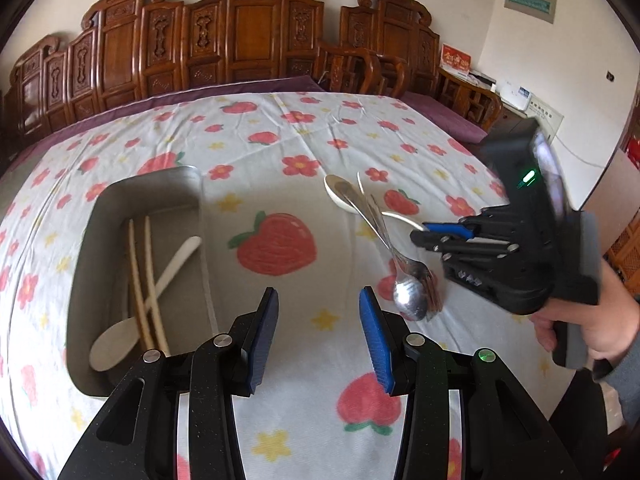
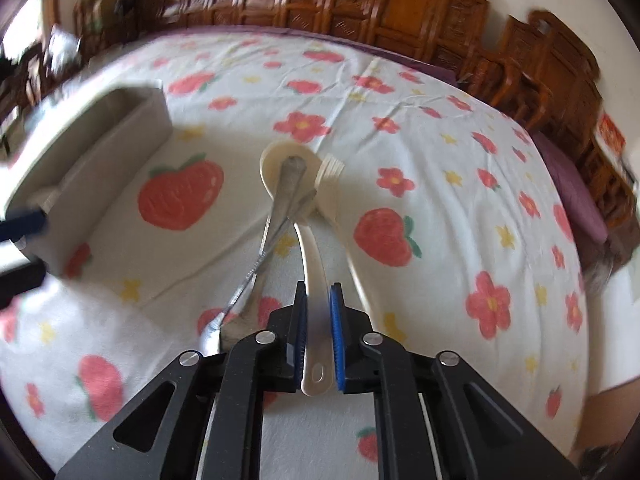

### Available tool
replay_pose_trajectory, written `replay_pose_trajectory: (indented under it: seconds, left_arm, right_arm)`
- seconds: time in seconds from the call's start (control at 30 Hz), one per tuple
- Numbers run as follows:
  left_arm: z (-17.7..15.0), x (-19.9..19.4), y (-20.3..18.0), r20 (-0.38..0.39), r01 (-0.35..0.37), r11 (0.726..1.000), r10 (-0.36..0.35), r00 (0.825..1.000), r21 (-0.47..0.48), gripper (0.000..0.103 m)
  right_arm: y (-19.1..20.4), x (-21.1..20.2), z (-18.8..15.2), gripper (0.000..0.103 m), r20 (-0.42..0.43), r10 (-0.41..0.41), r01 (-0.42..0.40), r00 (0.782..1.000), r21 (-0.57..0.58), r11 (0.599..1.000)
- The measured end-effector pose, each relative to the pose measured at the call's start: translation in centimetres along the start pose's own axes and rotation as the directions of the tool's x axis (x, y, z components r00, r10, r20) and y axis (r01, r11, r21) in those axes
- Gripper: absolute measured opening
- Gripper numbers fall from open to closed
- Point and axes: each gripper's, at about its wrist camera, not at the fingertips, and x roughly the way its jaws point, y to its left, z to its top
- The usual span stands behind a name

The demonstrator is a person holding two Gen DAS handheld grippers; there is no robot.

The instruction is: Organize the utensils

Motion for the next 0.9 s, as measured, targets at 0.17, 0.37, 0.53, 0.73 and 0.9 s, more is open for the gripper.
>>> replay_pose_trajectory:
  seconds: [0.17, 0.37, 0.53, 0.73, 0.9]
  left_arm:
    - [0.0, 1.5, -2.7, -0.022, 0.003, 0.999, -0.002, 1.0, 0.034, 0.04]
    - [0.7, 4.4, -4.9, -0.073, 0.049, 0.999, -0.047, 0.996, 0.018, 0.04]
    - [1.2, 6.9, -5.3, -0.117, 0.064, 0.997, -0.068, 0.991, -0.032, 0.04]
    - [2.0, 7.6, -5.8, -0.121, 0.054, 0.998, -0.055, 0.991, -0.014, 0.04]
    - [2.9, 8.7, -5.8, -0.136, 0.075, 0.997, -0.078, 0.988, -0.028, 0.029]
  right_arm:
    - [-1.5, -1.6, -0.9, 0.012, 0.049, 0.049, -0.053, 0.998, 0.093, 0.994]
    - [-2.9, -2.1, -0.8, 0.013, 0.088, 0.086, -0.096, 0.992, 0.118, 0.988]
    - [-3.9, -2.4, 0.1, 0.013, 0.128, 0.077, -0.091, 0.989, 0.105, 0.99]
    - [-5.3, -3.3, 1.4, 0.013, 0.169, 0.06, -0.073, 0.984, 0.076, 0.994]
    - [-6.3, -2.8, 1.1, 0.013, 0.168, 0.049, -0.065, 0.985, 0.092, 0.994]
